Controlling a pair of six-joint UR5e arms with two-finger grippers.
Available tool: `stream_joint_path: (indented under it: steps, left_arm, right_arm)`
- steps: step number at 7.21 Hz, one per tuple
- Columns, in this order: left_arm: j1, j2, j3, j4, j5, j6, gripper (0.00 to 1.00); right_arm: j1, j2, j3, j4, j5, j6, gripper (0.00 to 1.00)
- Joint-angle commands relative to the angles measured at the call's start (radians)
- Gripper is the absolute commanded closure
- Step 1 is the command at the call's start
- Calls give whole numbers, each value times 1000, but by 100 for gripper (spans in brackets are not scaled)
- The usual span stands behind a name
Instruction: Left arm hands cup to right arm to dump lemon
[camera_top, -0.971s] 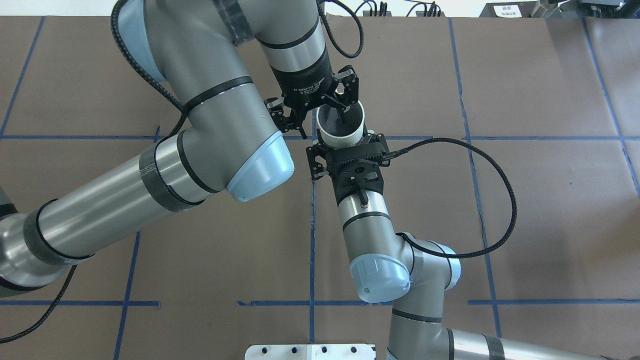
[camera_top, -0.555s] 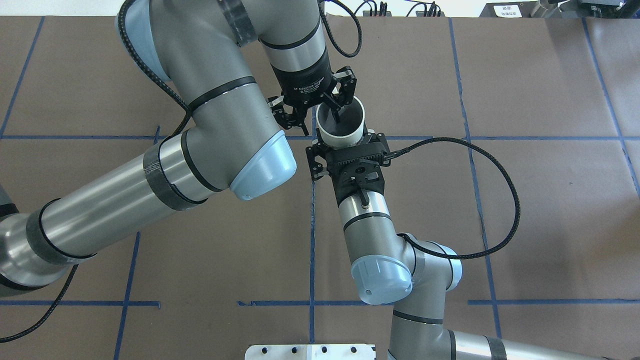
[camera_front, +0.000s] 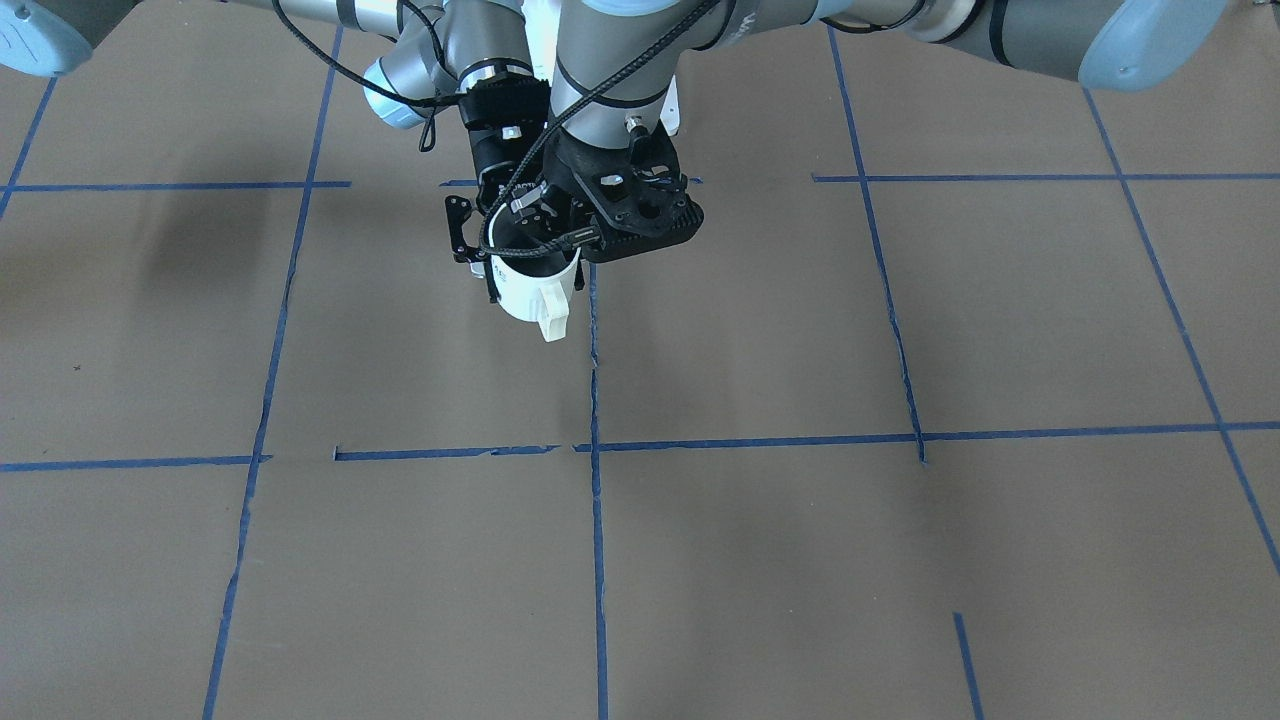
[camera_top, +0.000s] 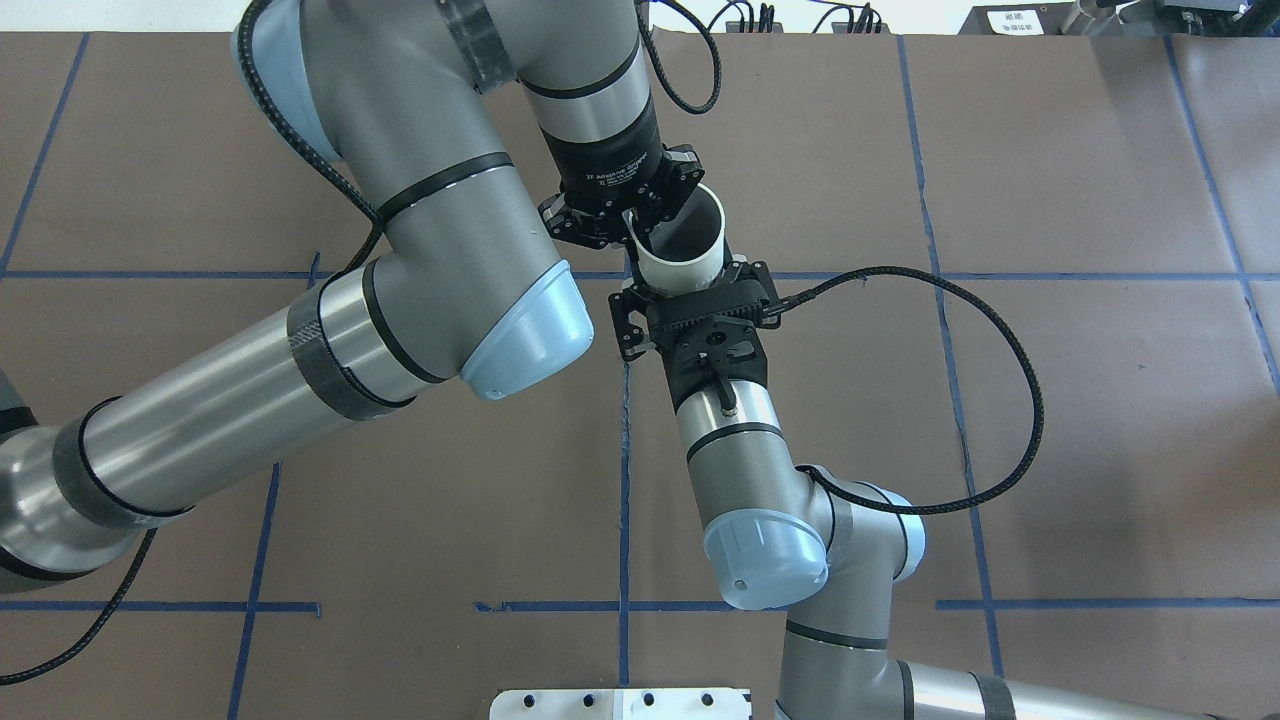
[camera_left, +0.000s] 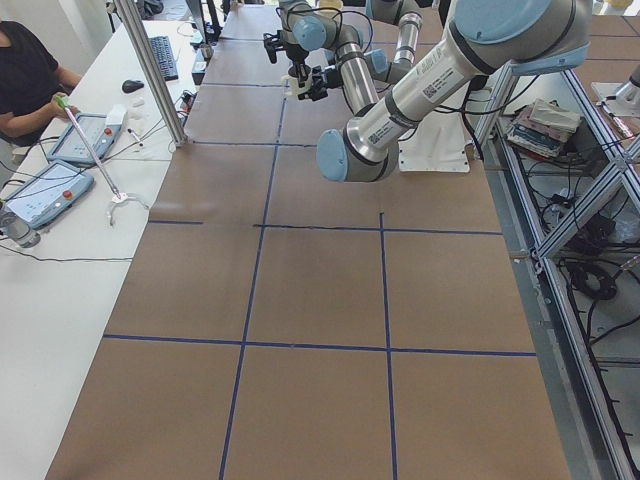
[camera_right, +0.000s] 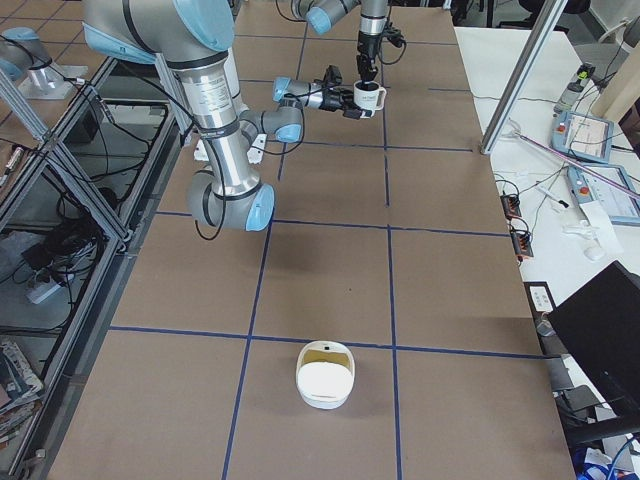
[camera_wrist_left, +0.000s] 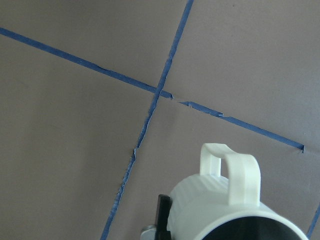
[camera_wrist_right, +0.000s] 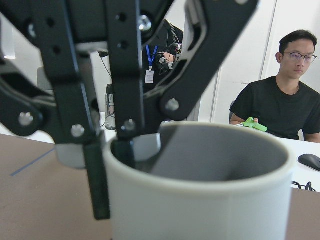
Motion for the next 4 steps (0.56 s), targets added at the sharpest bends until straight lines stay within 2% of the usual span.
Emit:
stream_joint_path:
  steps: [1, 3, 4]
  left_arm:
    - [-9, -24, -18, 40, 0, 0, 100]
    - [-88, -57, -42, 55, -4, 3, 100]
    - [-139, -32, -88, 54, -12, 11, 100]
  right_arm:
    - [-10, -36, -13, 1, 0, -7, 0]
    - [-27, -76, -22, 2, 3, -4, 0]
    - [-26, -75, -20, 2, 13, -4, 0]
